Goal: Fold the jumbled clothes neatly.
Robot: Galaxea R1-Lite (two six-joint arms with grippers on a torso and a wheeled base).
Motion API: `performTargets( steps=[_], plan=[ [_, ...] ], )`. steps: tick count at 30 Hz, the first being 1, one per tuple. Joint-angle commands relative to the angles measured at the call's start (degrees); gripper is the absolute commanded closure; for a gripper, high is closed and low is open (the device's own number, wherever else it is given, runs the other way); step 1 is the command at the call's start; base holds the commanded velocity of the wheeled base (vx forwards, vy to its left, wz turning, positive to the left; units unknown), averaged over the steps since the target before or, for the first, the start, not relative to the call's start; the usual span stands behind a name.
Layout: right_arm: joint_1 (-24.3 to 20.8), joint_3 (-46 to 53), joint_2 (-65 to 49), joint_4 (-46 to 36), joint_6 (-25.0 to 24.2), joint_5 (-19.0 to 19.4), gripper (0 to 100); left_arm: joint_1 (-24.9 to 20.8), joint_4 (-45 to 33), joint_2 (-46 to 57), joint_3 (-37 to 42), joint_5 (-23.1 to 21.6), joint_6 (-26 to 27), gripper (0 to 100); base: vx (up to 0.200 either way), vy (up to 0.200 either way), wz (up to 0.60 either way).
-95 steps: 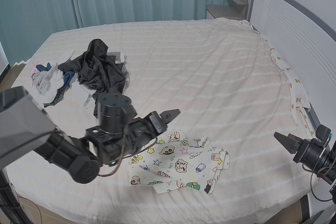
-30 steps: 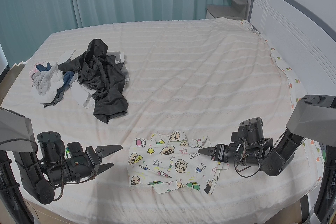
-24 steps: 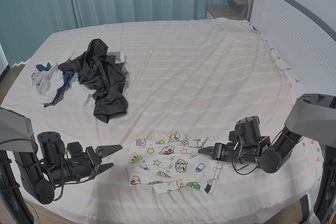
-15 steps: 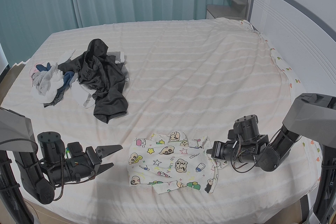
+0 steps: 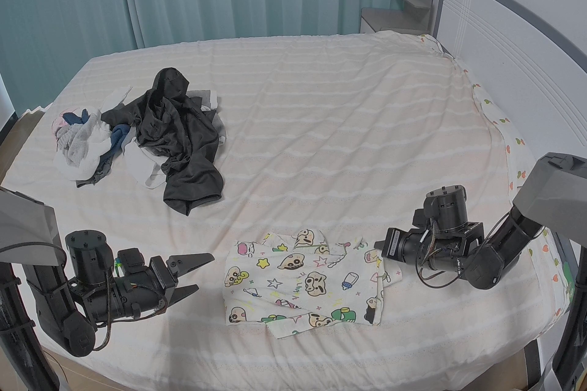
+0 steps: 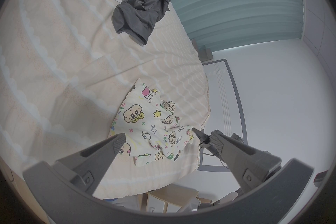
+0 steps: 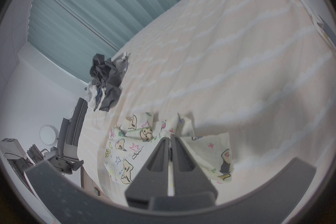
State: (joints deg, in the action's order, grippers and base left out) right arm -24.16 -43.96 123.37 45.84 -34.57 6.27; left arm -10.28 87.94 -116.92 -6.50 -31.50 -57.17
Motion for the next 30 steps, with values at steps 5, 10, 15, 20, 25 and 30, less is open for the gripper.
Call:
performTargets(
  steps=[5, 10, 15, 20, 25, 30],
  plan=[
    [2.5, -1.0, -4.0, 0.1, 1.7, -1.7, 100, 0.0, 0.0, -0.3, 0.0, 0.3, 0.1, 0, 0.000, 0.000, 0.00],
    [4.1, -1.7, -3.2, 0.4, 2.3, -1.6, 100, 0.0, 0.0, -0.4, 0.0, 0.3, 0.1, 0, 0.000, 0.000, 0.00],
    [4.4, -1.7, -0.7, 0.3, 2.4, 0.0, 100, 0.0, 0.0, -0.6, 0.0, 0.3, 0.1, 0, 0.000, 0.000, 0.00],
    [4.5, -1.7, 1.0, 0.3, 2.3, 0.9, 100, 0.0, 0.2, -0.9, 0.0, 0.3, 0.1, 0, 0.000, 0.000, 0.00],
    [6.2, -1.2, 1.0, 0.8, 3.0, 0.5, 0, 0.0, 0.3, -1.2, 0.0, 0.3, 0.1, 0, 0.000, 0.000, 0.00],
    [7.6, 3.2, -1.1, 3.1, 2.1, 0.8, 0, 0.0, 0.3, -1.3, 0.0, 0.3, 0.1, 0, 0.000, 0.000, 0.00]
  ],
)
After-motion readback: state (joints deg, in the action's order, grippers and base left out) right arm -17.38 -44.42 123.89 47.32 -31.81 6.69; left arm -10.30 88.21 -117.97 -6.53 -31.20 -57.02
